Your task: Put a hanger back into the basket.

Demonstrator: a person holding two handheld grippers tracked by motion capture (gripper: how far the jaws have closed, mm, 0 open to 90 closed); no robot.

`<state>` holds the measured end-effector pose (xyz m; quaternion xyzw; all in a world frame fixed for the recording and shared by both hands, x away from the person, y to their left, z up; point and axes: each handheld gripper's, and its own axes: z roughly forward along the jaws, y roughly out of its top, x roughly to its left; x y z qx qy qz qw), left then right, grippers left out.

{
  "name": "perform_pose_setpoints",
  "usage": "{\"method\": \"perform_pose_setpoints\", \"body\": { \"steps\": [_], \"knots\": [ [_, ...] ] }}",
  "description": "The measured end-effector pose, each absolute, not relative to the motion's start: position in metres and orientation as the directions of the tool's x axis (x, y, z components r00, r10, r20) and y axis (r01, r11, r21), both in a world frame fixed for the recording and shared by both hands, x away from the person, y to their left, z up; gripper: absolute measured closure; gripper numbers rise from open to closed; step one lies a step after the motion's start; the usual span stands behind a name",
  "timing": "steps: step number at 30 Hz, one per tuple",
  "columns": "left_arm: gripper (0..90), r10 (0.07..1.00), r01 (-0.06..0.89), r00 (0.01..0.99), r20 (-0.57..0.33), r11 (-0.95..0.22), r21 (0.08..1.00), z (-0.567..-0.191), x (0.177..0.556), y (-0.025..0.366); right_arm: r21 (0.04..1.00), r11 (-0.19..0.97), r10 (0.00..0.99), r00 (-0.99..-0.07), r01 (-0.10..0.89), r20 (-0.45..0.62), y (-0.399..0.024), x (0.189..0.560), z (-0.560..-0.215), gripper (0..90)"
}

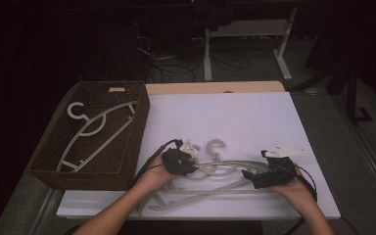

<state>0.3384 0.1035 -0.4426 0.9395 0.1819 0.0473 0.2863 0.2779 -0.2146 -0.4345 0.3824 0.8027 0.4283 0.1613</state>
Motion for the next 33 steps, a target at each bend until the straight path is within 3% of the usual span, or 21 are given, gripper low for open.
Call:
{"method": "perform_pose_setpoints", "body": {
  "steps": [20,33],
  "knots": [
    [82.4,0.441,0.381,0.892,-0.097,-0.620,0.686,-0.399,0.342,0.133,0.827,0.322,0.753,-0.654,0.461,0.071,-0.217,0.276,-0.431,0.1],
    [82.4,0.568,0.401,0.822,-0.038,-0.531,0.746,-0.342,0.355,0.169,0.843,0.309,0.750,-0.658,0.440,0.069,-0.219,0.275,-0.428,0.4]
  ]
}}
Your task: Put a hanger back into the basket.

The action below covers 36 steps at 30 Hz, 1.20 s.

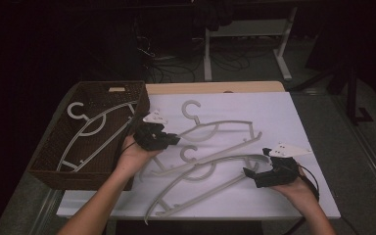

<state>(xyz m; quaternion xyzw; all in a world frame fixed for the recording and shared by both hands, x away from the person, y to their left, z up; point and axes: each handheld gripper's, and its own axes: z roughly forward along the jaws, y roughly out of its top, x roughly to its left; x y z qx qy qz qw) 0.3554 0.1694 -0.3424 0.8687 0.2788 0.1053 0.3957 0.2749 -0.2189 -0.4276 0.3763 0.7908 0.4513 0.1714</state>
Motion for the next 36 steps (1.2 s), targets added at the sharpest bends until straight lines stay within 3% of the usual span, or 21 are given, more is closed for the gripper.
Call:
{"method": "perform_pose_setpoints", "body": {
  "steps": [9,19,29,36],
  "knots": [
    [82.4,0.624,0.388,0.781,0.009,-0.497,0.776,-0.288,0.367,0.211,0.837,0.314,0.748,-0.659,0.448,0.072,-0.220,0.276,-0.430,0.4],
    [82.4,0.725,0.408,0.686,0.062,-0.455,0.792,-0.249,0.373,0.287,0.835,0.312,0.752,-0.655,0.452,0.074,-0.220,0.276,-0.430,0.4],
    [82.4,0.856,0.482,0.510,0.083,-0.364,0.797,-0.256,0.373,0.383,0.832,0.313,0.754,-0.653,0.458,0.075,-0.219,0.277,-0.431,0.4],
    [82.4,0.902,0.533,0.424,0.088,-0.327,0.780,-0.275,0.366,0.428,0.830,0.311,0.757,-0.649,0.463,0.079,-0.219,0.278,-0.431,0.4]
  ]
}}
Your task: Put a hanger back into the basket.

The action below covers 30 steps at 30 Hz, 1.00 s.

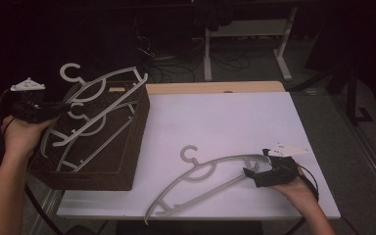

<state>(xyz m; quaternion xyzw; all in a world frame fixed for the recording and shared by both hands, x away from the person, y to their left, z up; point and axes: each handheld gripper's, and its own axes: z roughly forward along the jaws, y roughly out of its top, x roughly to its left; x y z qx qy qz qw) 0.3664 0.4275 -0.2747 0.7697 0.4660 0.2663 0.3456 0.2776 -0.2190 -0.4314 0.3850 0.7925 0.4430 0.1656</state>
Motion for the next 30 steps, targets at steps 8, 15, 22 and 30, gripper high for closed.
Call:
{"method": "perform_pose_setpoints", "body": {
  "steps": [8,15,22,30],
  "knots": [
    [82.4,0.908,0.571,0.394,0.141,-0.362,0.736,-0.302,0.370,0.439,0.828,0.314,0.755,-0.650,0.464,0.078,-0.218,0.278,-0.432,0.4],
    [82.2,0.901,0.613,0.397,0.177,-0.404,0.680,-0.328,0.382,0.434,0.828,0.312,0.756,-0.649,0.466,0.080,-0.219,0.278,-0.432,0.3],
    [65.9,0.895,0.650,0.414,0.164,-0.417,0.636,-0.349,0.388,0.429,0.829,0.311,0.757,-0.649,0.465,0.080,-0.219,0.278,-0.432,0.4],
    [48.5,0.901,0.620,0.420,0.105,-0.370,0.692,-0.342,0.385,0.418,0.828,0.313,0.756,-0.649,0.466,0.080,-0.218,0.278,-0.432,0.4]
  ]
}}
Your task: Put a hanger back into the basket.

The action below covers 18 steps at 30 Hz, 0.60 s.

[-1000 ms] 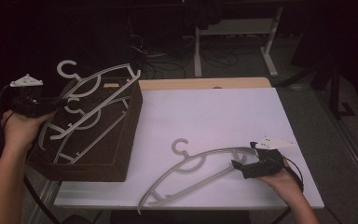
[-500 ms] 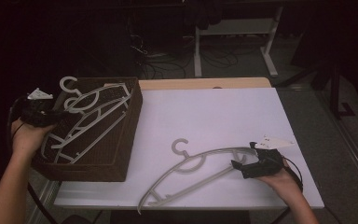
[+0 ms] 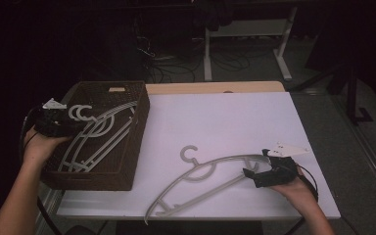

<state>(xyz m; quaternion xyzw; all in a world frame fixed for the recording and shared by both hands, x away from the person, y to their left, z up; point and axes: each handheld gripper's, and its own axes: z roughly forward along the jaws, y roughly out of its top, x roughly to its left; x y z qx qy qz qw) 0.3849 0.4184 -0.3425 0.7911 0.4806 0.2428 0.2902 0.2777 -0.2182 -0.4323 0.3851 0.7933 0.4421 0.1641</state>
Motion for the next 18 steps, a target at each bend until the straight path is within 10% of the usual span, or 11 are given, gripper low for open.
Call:
{"method": "perform_pose_setpoints", "body": {
  "steps": [18],
  "knots": [
    [27.6,0.705,0.471,0.699,-0.123,-0.324,0.821,-0.305,0.368,0.305,0.829,0.313,0.753,-0.653,0.463,0.080,-0.218,0.278,-0.432,0.4]
  ]
}}
